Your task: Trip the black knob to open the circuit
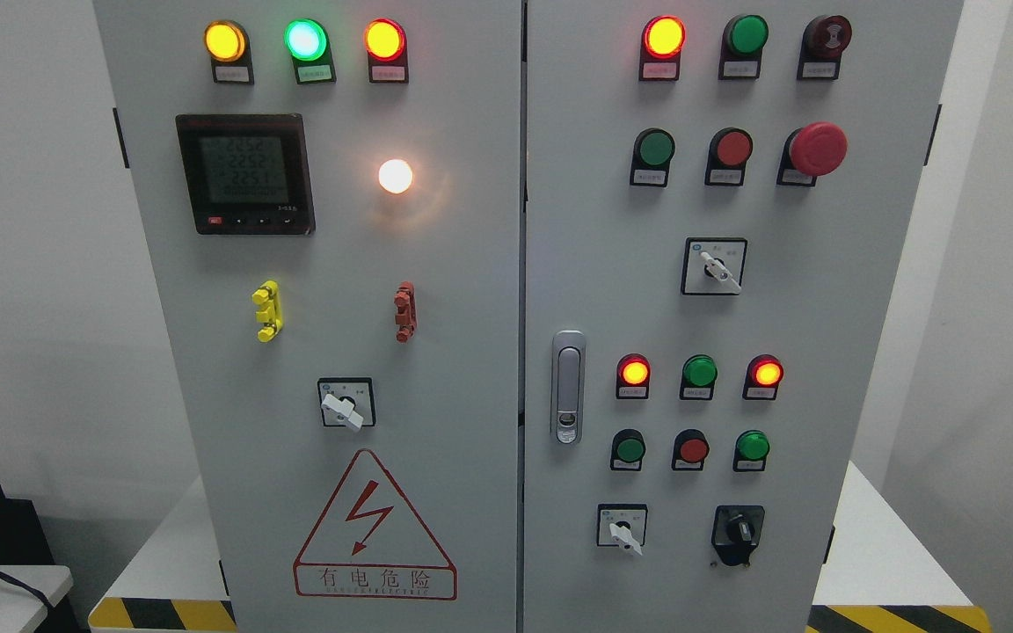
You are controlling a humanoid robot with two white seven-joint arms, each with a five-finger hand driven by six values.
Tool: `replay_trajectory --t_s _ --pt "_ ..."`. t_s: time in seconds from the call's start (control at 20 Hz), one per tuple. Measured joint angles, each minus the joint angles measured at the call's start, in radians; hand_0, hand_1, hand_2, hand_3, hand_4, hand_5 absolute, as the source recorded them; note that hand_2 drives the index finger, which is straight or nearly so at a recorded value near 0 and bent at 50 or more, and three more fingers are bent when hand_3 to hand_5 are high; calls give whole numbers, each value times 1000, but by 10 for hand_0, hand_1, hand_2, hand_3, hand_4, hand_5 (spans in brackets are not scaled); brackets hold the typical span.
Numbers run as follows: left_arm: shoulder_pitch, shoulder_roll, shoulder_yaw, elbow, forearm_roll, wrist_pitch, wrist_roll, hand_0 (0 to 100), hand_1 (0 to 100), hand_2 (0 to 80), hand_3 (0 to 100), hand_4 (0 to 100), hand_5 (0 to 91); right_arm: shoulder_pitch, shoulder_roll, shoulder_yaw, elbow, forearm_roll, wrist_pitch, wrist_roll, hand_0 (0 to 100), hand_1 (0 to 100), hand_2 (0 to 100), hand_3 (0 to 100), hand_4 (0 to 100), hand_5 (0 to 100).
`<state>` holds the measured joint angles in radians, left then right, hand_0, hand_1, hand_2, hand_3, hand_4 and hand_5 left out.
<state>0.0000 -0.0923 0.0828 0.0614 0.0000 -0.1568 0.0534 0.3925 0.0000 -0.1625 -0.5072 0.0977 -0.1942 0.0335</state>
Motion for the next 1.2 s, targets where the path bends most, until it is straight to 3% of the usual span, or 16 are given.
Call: replay_trajectory --t_s 0.45,0.55,0.65,0.85,1.2 --pt "0 0 0 0 0 0 0 120 389 0 0 0 0 153 0 3 -154 -3 -327 1 173 608 165 520 521 490" --pt "0 0 0 0 0 0 0 120 389 0 0 0 0 189 0 2 -198 -3 -381 -1 180 637 229 608 672 714" --pt "0 0 0 0 0 0 0 120 389 0 0 0 0 219 0 1 -240 -4 -442 -3 193 653 266 654 768 847" --pt "0 0 0 0 0 0 0 120 389 0 0 0 0 258 0 2 -313 -5 -549 -11 202 686 284 685 812 913" --pt "0 0 0 0 0 0 0 120 389 0 0 0 0 299 0 -3 -487 -5 -587 -15 208 626 305 715 846 936"
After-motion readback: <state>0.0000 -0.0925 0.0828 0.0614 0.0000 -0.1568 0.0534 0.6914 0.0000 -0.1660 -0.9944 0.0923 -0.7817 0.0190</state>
